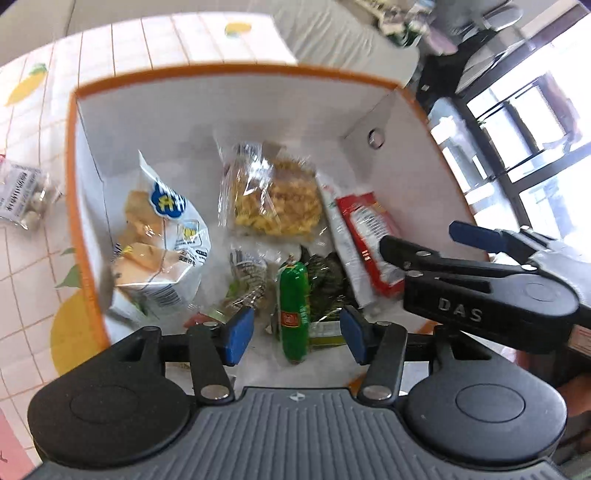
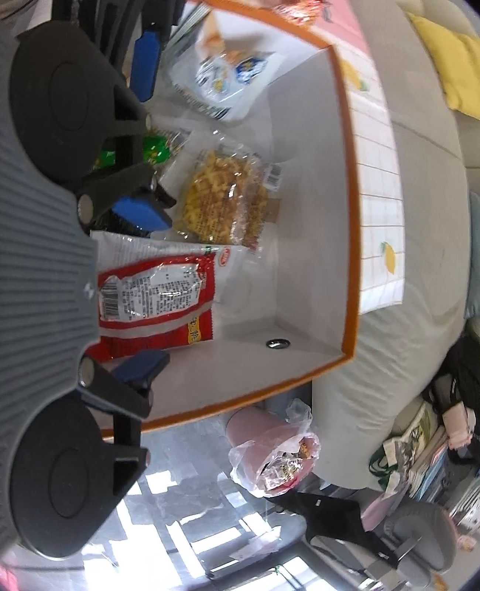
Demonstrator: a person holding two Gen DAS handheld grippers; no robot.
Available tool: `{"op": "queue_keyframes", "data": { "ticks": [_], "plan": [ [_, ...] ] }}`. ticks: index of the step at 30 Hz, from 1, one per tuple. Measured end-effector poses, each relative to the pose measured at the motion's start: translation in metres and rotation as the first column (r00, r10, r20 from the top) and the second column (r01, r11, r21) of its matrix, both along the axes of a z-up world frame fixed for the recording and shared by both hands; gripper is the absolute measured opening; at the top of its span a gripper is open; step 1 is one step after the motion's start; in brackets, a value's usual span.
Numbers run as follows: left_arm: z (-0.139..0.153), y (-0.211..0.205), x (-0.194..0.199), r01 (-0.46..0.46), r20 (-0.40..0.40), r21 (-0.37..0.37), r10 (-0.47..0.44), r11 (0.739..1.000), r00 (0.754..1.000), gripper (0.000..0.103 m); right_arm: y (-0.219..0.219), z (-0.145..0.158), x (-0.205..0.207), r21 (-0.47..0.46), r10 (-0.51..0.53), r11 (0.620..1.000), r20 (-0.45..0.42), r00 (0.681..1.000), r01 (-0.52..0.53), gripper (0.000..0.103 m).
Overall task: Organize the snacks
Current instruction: 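Open both grippers to drop the sausage and red bag into the box, then move both tools back toward the red chip bag and candy packet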
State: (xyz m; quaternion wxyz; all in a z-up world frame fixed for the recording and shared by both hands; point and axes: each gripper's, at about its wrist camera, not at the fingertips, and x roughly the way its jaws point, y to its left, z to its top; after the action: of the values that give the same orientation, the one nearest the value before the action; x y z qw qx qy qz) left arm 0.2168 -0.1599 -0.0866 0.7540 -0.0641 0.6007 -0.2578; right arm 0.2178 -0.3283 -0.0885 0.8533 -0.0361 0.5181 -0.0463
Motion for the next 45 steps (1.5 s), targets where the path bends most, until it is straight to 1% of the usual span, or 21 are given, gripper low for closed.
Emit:
{"op": "queue_keyframes", "data": {
  "ticks": [3, 6, 9, 10, 14, 16, 20, 23, 25, 29, 31, 33, 36, 37, 38, 42, 45],
  "plan": [
    [0.019, 0.008, -0.008, -0.005, 0.078, -0.005, 0.005, 1.0, 0.997, 0.063, 0.004, 0.01, -0.007, 0.011, -0.034, 0.999, 0.042, 0.999, 0.034, 0.08],
    [0.039, 0.021, -0.02, -0.003, 0.183, -0.008, 0.004, 1.0, 0.983, 0.063, 0.011, 0.022, -0.017, 0.052, -0.069, 0.997, 0.099, 0.993, 0.064, 0.082],
    [0.056, 0.036, -0.035, -0.006, 0.29, 0.004, 0.005, 1.0, 0.957, 0.063, 0.022, 0.032, -0.029, 0.081, -0.092, 0.993, 0.153, 0.984, 0.081, 0.083],
    [0.06, 0.042, -0.041, -0.018, 0.328, 0.016, 0.012, 1.0, 0.945, 0.063, 0.026, 0.034, -0.033, 0.087, -0.099, 0.993, 0.172, 0.98, 0.085, 0.083],
    [0.067, 0.06, -0.059, -0.067, 0.438, 0.075, 0.028, 0.995, 0.899, 0.063, 0.042, 0.04, -0.048, 0.113, -0.122, 0.989, 0.229, 0.966, 0.098, 0.083],
    [0.07, 0.072, -0.068, -0.092, 0.48, 0.101, 0.033, 0.991, 0.876, 0.063, 0.054, 0.042, -0.055, 0.112, -0.109, 0.99, 0.256, 0.961, 0.083, 0.083],
    [0.072, 0.097, -0.077, -0.125, 0.531, 0.117, 0.044, 0.985, 0.846, 0.063, 0.08, 0.046, -0.065, 0.117, -0.072, 0.992, 0.3, 0.951, 0.038, 0.083],
    [0.072, 0.118, -0.082, -0.194, 0.577, 0.154, 0.071, 0.969, 0.814, 0.063, 0.1, 0.046, -0.067, 0.135, -0.045, 0.991, 0.306, 0.951, 0.003, 0.083],
    [0.072, 0.133, -0.082, -0.23, 0.592, 0.169, 0.087, 0.958, 0.801, 0.063, 0.116, 0.044, -0.065, 0.14, -0.018, 0.99, 0.305, 0.952, -0.027, 0.083],
    [0.07, 0.169, -0.081, -0.278, 0.581, 0.148, 0.144, 0.949, 0.801, 0.063, 0.152, 0.04, -0.061, 0.129, 0.053, 0.987, 0.309, 0.95, -0.097, 0.082],
    [0.067, 0.185, -0.078, -0.306, 0.576, 0.148, 0.169, 0.94, 0.8, 0.064, 0.169, 0.039, -0.056, 0.12, 0.087, 0.984, 0.313, 0.946, -0.13, 0.082],
    [0.064, 0.197, -0.076, -0.316, 0.572, 0.159, 0.174, 0.935, 0.801, 0.064, 0.185, 0.039, -0.052, 0.109, 0.122, 0.98, 0.322, 0.939, -0.165, 0.082],
    [0.059, 0.215, -0.073, -0.312, 0.569, 0.152, 0.175, 0.938, 0.804, 0.065, 0.208, 0.04, -0.044, 0.087, 0.183, 0.971, 0.335, 0.924, -0.223, 0.081],
    [0.058, 0.221, -0.071, -0.316, 0.566, 0.15, 0.181, 0.937, 0.804, 0.068, 0.216, 0.039, -0.04, 0.078, 0.207, 0.966, 0.337, 0.918, -0.246, 0.077],
    [0.055, 0.228, -0.069, -0.321, 0.562, 0.147, 0.188, 0.935, 0.805, 0.07, 0.222, 0.038, -0.037, 0.071, 0.224, 0.962, 0.338, 0.914, -0.262, 0.076],
    [0.045, 0.245, -0.06, -0.319, 0.549, 0.161, 0.184, 0.934, 0.815, 0.071, 0.251, 0.03, -0.022, 0.049, 0.285, 0.947, 0.323, 0.903, -0.316, 0.073],
    [0.037, 0.255, -0.053, -0.32, 0.542, 0.168, 0.184, 0.932, 0.82, 0.071, 0.267, 0.021, -0.01, 0.035, 0.325, 0.935, 0.307, 0.895, -0.352, 0.073]
  ]
}}
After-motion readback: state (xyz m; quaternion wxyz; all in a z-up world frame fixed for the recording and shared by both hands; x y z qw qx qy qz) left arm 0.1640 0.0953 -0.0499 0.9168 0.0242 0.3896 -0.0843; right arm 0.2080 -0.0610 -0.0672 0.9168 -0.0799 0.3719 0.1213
